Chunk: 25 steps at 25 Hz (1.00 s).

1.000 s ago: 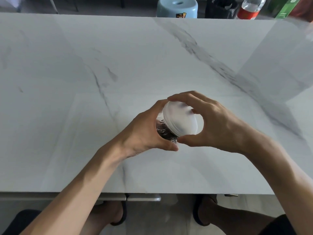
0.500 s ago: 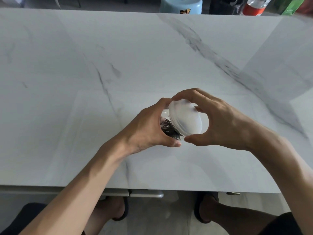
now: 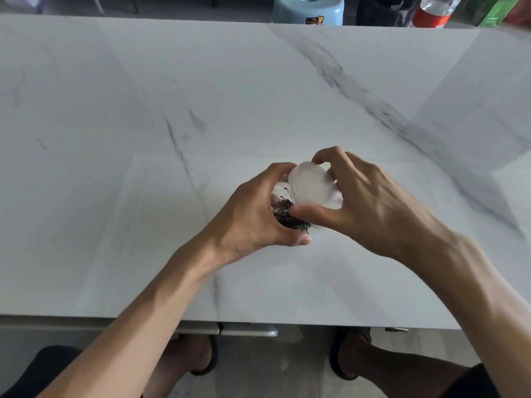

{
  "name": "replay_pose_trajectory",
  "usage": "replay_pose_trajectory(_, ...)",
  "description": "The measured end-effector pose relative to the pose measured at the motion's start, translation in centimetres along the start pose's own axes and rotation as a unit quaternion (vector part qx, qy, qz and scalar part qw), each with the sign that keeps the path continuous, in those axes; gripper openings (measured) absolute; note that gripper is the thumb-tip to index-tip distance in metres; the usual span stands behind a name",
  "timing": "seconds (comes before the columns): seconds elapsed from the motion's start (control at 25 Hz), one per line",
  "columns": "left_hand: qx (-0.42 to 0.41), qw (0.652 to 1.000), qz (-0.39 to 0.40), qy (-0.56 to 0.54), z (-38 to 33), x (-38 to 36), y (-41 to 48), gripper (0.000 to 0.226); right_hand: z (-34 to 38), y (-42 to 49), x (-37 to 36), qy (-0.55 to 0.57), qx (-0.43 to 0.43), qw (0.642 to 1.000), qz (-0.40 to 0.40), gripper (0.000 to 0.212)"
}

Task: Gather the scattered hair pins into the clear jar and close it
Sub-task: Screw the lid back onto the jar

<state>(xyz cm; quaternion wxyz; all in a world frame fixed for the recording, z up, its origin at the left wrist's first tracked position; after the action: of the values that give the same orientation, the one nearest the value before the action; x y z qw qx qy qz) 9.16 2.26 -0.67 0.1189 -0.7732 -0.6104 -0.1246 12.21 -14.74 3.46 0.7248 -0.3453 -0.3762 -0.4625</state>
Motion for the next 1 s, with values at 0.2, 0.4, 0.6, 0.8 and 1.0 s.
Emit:
replay_pose_trajectory(0.2,-0.028,0.997,-0.011,0.069,-0.5,0.0,0.0,0.081,0.2,-0.5,0.1,-0.058,-0.017,0.998,-0.016,0.081)
replay_pose_trajectory(0.4,-0.024,0.996,-0.033,0.073,-0.1,0.4,0.1,0.086,0.0,-0.3,0.7,0.037,0.086,0.991,0.097,0.077)
replay_pose_trajectory(0.6,-0.034,0.994,-0.026,0.102,0.2,-0.1,0.0,0.087,0.0,-0.1,-0.4,-0.1,-0.074,0.991,-0.05,0.07)
replay_pose_trajectory(0.8,-0.027,0.995,-0.04,0.086,0.2,0.4,0.2,0.084,-0.2,0.5,0.4,0.063,0.011,0.997,0.041,0.058)
replay_pose_trajectory(1.0,-0.023,0.994,-0.046,0.095,0.4,-0.1,0.0,0.084,0.4,0.4,-1.0,-0.005,0.013,1.0,-0.021,0.034)
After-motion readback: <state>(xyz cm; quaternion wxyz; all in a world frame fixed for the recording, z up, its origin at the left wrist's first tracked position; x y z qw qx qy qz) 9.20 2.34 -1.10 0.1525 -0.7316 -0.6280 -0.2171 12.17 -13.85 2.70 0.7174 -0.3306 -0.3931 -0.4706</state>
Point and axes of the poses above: each hand's wrist, its own y-axis towards the middle knuckle, its own x-axis out of the back of the hand, z = x × y, the point moved 2 cm from there along y, towards the middle knuckle, and after that the axes turned 7 degrees about -x, right-handed, at the moved point
